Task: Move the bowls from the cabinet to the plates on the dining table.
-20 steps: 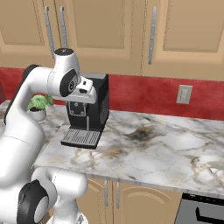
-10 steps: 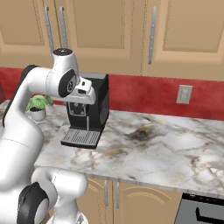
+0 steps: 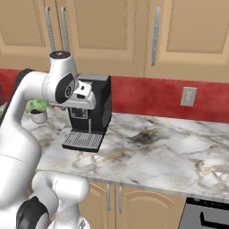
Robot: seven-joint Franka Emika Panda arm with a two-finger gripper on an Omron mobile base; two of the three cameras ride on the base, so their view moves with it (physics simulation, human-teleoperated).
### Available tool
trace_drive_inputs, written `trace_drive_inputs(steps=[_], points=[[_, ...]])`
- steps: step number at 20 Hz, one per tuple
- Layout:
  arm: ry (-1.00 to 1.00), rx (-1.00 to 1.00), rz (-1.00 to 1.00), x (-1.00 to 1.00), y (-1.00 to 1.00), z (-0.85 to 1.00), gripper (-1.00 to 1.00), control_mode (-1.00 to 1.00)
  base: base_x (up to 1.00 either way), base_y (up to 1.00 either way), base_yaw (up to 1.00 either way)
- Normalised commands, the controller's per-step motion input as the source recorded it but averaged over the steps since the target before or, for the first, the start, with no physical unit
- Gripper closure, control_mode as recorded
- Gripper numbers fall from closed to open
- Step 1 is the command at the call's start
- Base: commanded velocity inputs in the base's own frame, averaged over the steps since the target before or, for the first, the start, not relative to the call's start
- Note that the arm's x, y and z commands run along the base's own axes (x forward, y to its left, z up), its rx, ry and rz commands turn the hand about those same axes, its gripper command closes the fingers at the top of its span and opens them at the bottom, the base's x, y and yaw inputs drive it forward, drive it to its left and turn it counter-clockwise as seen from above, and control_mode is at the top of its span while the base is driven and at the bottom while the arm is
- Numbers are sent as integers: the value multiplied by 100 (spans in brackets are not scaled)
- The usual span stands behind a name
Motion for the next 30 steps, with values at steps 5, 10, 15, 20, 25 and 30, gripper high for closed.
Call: trace_drive_inputs(steps=[5,10,15,20,25,30], points=[[-5,0,0,-28,16,1,-100,-100,0,0,0],[-16,0,0,-43,43,5,-100,-100,0,0,0],[-23,0,0,-47,32,41,-100,-100,0,0,0],[-18,0,0,-45,2,58,-100,-100,0,0,0],[-2,0,0,-23,0,51,-100,-100,0,0,0],[0,0,0,0,-3,70,-100,-100,0,0,0]])
